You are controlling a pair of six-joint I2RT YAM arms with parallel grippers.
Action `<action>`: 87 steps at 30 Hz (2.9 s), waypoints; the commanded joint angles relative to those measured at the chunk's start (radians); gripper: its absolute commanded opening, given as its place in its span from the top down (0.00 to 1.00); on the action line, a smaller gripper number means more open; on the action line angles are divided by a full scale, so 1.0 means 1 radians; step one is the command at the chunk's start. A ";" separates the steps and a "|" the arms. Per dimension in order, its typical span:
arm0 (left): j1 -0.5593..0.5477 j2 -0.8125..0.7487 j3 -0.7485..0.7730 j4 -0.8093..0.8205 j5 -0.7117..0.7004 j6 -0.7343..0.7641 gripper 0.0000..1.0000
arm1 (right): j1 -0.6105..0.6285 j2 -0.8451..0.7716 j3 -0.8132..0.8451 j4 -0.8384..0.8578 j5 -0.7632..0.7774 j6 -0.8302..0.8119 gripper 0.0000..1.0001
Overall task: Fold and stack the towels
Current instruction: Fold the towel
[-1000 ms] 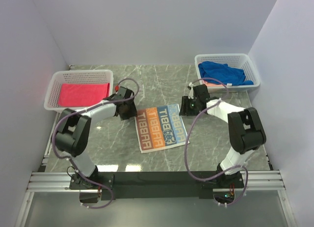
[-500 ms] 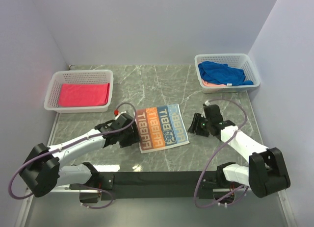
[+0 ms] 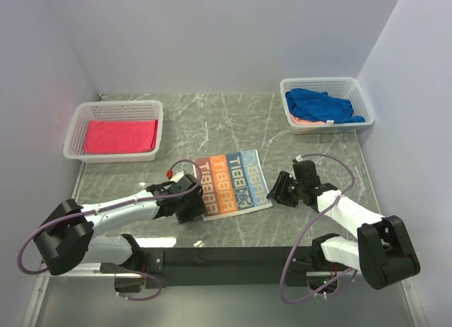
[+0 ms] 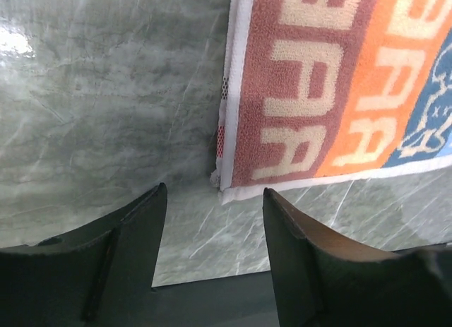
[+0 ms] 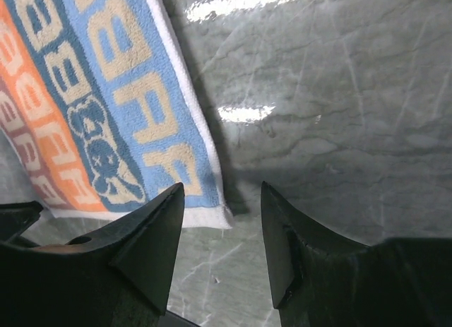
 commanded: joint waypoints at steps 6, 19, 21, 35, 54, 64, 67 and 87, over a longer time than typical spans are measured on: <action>-0.010 0.084 0.043 0.027 -0.016 -0.052 0.47 | 0.027 -0.017 -0.040 -0.032 -0.013 0.015 0.47; -0.017 0.134 0.059 0.029 0.009 -0.061 0.53 | 0.061 -0.023 -0.052 -0.009 -0.017 0.052 0.53; -0.017 0.142 0.063 0.027 0.007 -0.054 0.56 | 0.062 -0.026 -0.052 -0.010 0.001 0.052 0.56; 0.032 0.225 0.120 -0.005 -0.025 0.015 0.82 | 0.065 -0.022 -0.036 0.005 0.027 0.038 0.86; 0.072 0.076 0.060 -0.054 -0.025 0.020 0.54 | 0.170 -0.008 -0.005 0.088 0.026 0.121 0.96; 0.079 0.164 0.112 -0.071 -0.137 0.035 0.58 | 0.187 -0.020 -0.011 0.080 0.049 0.123 0.96; 0.096 0.177 0.120 -0.063 -0.148 0.049 0.60 | 0.188 -0.025 -0.019 0.080 0.050 0.126 0.96; 0.081 0.145 0.080 -0.032 -0.040 0.025 0.84 | 0.188 -0.029 0.000 0.065 0.058 0.127 0.96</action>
